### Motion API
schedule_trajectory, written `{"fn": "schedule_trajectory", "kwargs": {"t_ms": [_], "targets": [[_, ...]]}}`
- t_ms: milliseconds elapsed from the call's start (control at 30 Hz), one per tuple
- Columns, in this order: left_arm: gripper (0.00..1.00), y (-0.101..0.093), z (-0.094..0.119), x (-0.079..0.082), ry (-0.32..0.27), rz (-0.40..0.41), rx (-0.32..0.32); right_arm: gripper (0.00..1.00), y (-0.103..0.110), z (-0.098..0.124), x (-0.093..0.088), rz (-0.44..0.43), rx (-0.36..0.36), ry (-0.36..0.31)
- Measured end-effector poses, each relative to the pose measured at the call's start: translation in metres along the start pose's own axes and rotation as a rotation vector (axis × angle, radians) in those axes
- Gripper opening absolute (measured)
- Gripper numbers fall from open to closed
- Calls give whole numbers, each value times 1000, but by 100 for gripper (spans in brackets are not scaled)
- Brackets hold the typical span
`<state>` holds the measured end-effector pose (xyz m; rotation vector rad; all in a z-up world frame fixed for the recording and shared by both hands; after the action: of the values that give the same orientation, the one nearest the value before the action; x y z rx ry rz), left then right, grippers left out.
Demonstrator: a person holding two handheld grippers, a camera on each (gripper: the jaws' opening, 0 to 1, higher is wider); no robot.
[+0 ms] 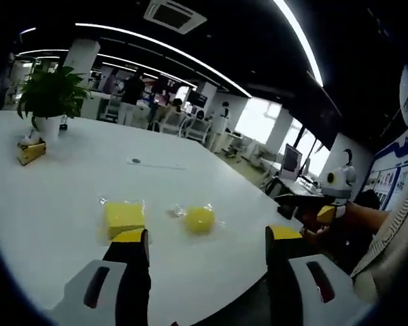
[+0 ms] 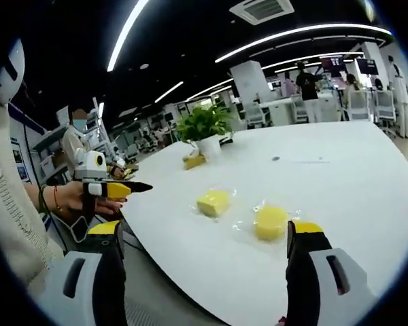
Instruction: Compare the silicone blocks by pressing each to a similar depth, holding the contact briefly, and releasing to observe deformation and rebound differences across the visible hardness samples.
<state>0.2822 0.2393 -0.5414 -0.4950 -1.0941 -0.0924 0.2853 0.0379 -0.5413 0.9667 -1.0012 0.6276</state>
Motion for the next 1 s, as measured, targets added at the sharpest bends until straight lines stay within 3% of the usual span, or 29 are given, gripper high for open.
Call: {"fn": "schedule_trajectory", "kwargs": {"t_ms": [100, 267, 400, 567, 833, 1000], "targets": [[65, -15, -9, 2, 18, -31, -21, 94, -1, 3, 0, 15, 33, -7], [65, -36, -26, -2, 80, -47, -78, 94, -9, 7, -5, -3, 27, -19], [66, -43, -43, -6, 116, -40, -124, 94, -11, 7, -11, -7, 26, -15], [68, -43, -68, -3, 160, 36, -167, 95, -16, 8, -18, -23, 1, -21], [69, -34, -103, 9, 126, 165, -191, 96, -18, 14, -21, -25, -26, -38], [69, -25, -123, 0, 155, 258, -181, 96, -17, 16, -19, -17, -24, -48]]}}
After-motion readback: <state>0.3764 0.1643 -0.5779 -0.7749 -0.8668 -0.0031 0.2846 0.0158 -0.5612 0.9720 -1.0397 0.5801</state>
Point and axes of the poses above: the point that each gripper's makers call its tool centre point, and the gripper's own axes: z roughly backward along the fingers, y roughly to its left, x roughly out of its top, the point moved 1 cm from there along z, roughly backward along the fingers, and after that the axes turned 12 degrees about x, right-handed, at the moved point
